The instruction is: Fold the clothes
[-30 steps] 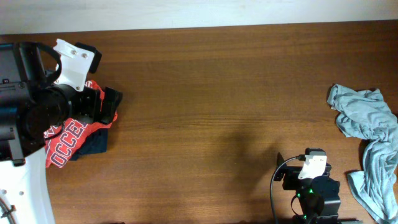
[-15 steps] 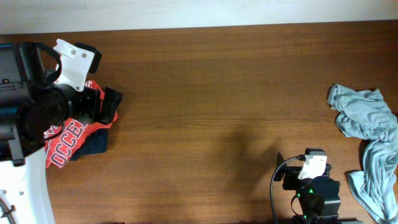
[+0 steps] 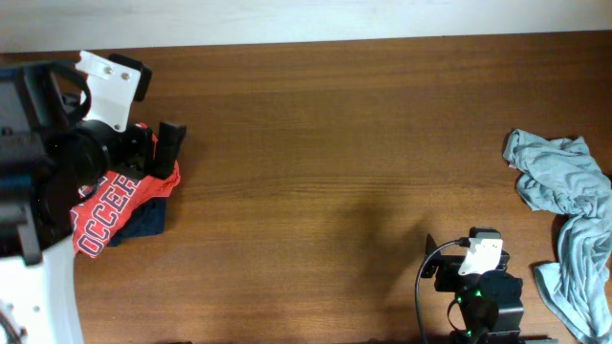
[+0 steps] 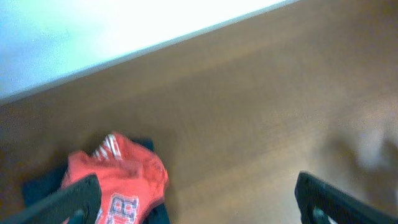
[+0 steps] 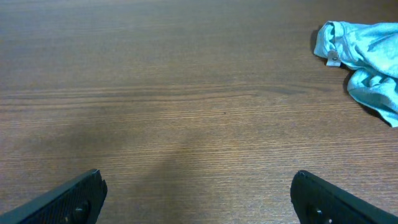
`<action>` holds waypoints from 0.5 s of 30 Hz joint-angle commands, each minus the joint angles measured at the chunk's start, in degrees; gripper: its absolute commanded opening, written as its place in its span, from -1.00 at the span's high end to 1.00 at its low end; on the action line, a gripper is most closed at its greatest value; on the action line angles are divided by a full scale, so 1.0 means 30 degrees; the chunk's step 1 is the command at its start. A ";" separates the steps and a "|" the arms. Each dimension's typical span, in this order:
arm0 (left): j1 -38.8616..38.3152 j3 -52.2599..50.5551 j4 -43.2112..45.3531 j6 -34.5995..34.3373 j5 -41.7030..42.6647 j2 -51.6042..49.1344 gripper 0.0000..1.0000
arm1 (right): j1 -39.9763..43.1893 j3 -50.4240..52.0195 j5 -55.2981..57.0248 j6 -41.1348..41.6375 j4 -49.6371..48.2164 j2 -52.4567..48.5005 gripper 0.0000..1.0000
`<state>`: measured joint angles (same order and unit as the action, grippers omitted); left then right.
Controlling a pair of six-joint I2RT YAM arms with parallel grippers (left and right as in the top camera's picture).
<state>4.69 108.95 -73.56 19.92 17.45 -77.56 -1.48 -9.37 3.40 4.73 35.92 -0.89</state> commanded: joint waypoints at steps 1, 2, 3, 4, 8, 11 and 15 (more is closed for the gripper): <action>-0.0415 -0.3614 0.2754 -0.0138 0.0350 0.3024 -0.98 | 0.0124 0.0138 -0.0044 0.0211 -0.0109 0.0226 -0.98; -0.0619 -0.5049 0.3934 -0.0138 0.0335 0.3920 -0.98 | 0.0124 0.0138 -0.0044 0.0211 -0.0109 0.0226 -0.98; -0.0780 -0.6528 0.5151 -0.0131 0.0255 0.4874 -0.98 | 0.0124 0.0138 -0.0051 0.0211 -0.0109 0.0226 -0.98; -0.0874 -0.7810 0.6156 -0.0131 0.0248 0.5697 -0.98 | 0.0124 0.0138 -0.0044 0.0211 -0.0109 0.0226 -0.98; -0.0925 -1.6407 1.1285 -0.0131 -0.0670 1.1606 -0.99 | 0.0124 0.0138 -0.0051 0.0211 -0.0109 0.0226 -0.98; -0.0925 -2.0108 1.2648 -0.0124 -0.1129 1.4440 -0.98 | 0.0124 0.0138 -0.0044 0.0211 -0.0109 0.0226 -0.98; -0.0925 -2.4166 1.4003 -0.0124 -0.1180 1.8098 -0.98 | 0.0124 0.0138 -0.0051 0.0211 -0.0109 0.0226 -0.98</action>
<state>2.15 44.62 -33.63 19.90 15.33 -30.55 -1.48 -9.37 3.01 4.75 35.77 -0.67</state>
